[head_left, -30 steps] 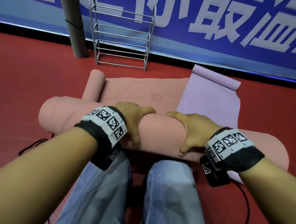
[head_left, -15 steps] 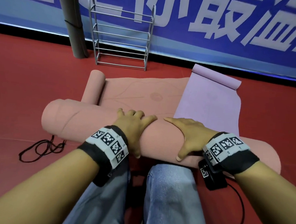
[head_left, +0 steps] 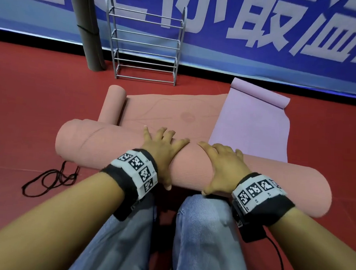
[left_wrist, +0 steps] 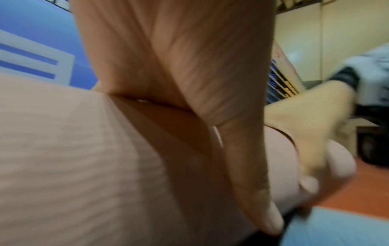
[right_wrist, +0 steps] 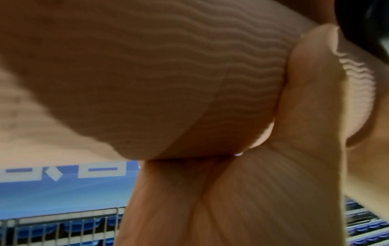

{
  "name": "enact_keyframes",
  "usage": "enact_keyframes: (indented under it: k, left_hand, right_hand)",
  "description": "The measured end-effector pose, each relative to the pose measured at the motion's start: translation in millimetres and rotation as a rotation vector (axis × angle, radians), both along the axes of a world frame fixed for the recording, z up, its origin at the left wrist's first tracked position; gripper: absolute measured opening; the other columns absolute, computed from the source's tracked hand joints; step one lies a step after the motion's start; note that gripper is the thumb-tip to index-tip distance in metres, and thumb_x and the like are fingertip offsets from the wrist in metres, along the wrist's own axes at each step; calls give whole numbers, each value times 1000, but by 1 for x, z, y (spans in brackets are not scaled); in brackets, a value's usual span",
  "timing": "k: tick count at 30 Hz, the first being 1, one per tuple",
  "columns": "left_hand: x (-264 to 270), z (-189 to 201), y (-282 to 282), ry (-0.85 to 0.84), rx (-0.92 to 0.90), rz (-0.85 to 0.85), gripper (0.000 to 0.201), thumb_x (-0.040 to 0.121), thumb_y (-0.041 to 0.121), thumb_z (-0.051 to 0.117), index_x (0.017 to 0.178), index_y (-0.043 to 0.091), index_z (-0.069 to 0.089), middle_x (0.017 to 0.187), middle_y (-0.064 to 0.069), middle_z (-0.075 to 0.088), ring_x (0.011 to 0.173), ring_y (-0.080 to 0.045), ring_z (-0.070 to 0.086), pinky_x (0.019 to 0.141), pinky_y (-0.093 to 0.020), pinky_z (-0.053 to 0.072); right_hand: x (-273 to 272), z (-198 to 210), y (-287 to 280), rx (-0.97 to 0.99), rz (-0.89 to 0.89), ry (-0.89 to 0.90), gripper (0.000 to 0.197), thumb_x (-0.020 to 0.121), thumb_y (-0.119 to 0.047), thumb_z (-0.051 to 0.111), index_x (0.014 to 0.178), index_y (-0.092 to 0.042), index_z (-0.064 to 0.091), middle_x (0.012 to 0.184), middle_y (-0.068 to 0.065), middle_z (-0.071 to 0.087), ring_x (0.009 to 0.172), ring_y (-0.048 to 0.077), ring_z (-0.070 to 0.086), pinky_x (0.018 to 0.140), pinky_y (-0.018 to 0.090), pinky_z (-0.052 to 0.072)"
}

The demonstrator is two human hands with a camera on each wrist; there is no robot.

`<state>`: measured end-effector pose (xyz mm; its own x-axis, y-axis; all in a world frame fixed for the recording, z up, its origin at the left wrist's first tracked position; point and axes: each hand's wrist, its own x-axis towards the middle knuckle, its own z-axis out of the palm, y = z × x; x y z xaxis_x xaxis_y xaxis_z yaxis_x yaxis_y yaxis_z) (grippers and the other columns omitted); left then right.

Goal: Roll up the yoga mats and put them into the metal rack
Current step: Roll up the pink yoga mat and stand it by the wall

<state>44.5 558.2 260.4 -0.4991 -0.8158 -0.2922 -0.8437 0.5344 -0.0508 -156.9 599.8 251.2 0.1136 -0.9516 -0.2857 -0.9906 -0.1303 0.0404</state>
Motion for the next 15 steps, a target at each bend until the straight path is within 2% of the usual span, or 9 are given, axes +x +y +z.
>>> enact_keyframes:
  k: [3,6,9,12,15]
  left_hand:
    - [1,-11,8,-3,-74,-6,143,46,57,88,151,36,-6,158,-16,10,146,-36,6,110,-71,8]
    - [3,-16,4,18,-97,2,143,45,56,88,150,37,-7,156,-18,16,144,-37,14,111,-66,13]
    - [2,-17,3,24,-114,3,140,46,55,87,148,37,-7,151,-15,24,139,-34,23,110,-66,16]
    - [2,-19,4,23,-135,-5,135,49,57,84,147,37,-7,148,-13,28,136,-33,28,109,-66,18]
    - [1,-17,5,16,-130,-4,132,51,58,83,148,37,-5,146,-11,31,134,-32,31,108,-66,19]
  right_hand:
    - [0,3,-6,16,6,-7,139,43,-63,84,151,-37,1,142,4,39,130,26,38,108,53,27]
    - [0,1,-9,15,9,-12,140,42,-63,84,150,-39,-2,143,5,38,131,27,37,109,56,24]
    - [1,-2,-4,-9,13,-29,144,43,-64,83,145,-49,-18,154,10,25,143,27,23,114,63,13]
    - [5,-2,8,-45,23,39,147,47,-66,83,142,-49,-28,160,13,7,148,28,8,114,66,5]
    - [10,-7,15,-84,24,75,143,52,-60,84,145,-47,-25,157,14,13,146,29,13,114,65,7]
